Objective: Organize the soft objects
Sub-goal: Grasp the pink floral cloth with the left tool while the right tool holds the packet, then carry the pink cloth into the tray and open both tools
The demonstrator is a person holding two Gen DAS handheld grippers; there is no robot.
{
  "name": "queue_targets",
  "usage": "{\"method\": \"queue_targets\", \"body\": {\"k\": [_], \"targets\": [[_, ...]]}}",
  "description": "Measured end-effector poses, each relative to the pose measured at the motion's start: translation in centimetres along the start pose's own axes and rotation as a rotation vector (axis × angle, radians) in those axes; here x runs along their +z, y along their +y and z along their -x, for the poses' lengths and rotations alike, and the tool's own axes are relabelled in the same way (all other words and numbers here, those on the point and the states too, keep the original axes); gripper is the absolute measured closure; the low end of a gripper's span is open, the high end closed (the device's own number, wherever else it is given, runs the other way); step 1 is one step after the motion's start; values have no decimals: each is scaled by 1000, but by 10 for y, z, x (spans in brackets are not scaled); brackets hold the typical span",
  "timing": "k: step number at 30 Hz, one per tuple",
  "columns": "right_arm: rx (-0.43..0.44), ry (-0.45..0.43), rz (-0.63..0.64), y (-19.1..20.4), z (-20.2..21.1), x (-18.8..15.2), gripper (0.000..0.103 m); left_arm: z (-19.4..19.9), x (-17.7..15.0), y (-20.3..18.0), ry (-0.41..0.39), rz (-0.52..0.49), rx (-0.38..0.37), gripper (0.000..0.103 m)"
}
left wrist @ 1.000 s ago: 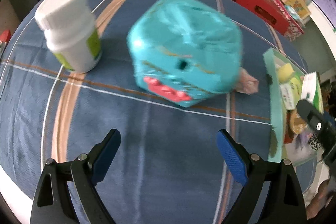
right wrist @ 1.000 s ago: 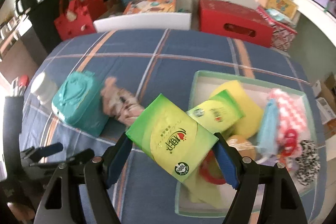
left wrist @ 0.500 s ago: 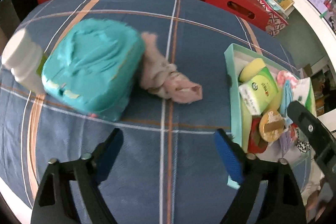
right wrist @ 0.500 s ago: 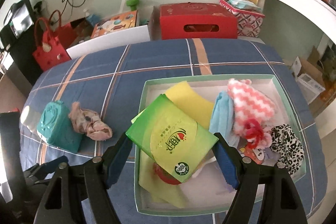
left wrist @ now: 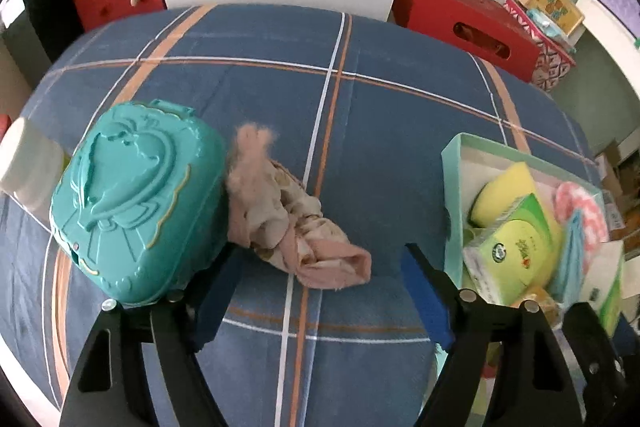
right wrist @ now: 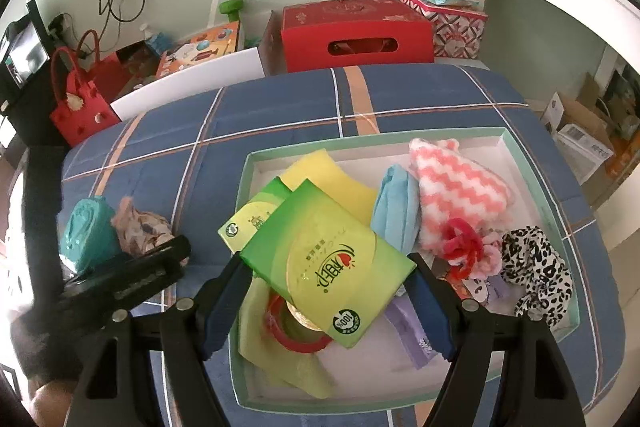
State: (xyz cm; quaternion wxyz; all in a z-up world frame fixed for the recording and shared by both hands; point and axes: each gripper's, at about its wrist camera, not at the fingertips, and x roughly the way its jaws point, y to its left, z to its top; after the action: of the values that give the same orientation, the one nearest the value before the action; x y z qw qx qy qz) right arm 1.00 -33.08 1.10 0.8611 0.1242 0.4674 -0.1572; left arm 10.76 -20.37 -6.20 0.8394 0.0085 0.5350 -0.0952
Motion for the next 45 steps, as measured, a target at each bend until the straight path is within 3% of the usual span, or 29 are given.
{"method": "queue_targets", "body": {"k": [9, 12, 13, 14, 26, 39, 45], "targets": [[-2, 11, 4, 0, -1, -1, 23, 0, -6, 1, -46, -42, 111, 53], [-4, 10, 4, 0, -1, -1, 23, 0, -7, 5, -48, -39, 136, 72], [-5, 12, 4, 0, -2, -1, 24, 1, -8, 8, -48, -33, 121, 82], [-5, 14, 4, 0, -2, -2, 23, 0, -8, 10, -37, -24, 99, 86], [-3, 7, -27, -9, -2, -2, 23, 7, -12, 21, -20, 16, -19, 91], [-9, -47, -72, -24, 14, -1, 23, 54, -14, -4, -150, -107, -160, 91], [-80, -99, -136, -52, 33, 1, 23, 76, -18, -25, -193, -205, -255, 91]]}}
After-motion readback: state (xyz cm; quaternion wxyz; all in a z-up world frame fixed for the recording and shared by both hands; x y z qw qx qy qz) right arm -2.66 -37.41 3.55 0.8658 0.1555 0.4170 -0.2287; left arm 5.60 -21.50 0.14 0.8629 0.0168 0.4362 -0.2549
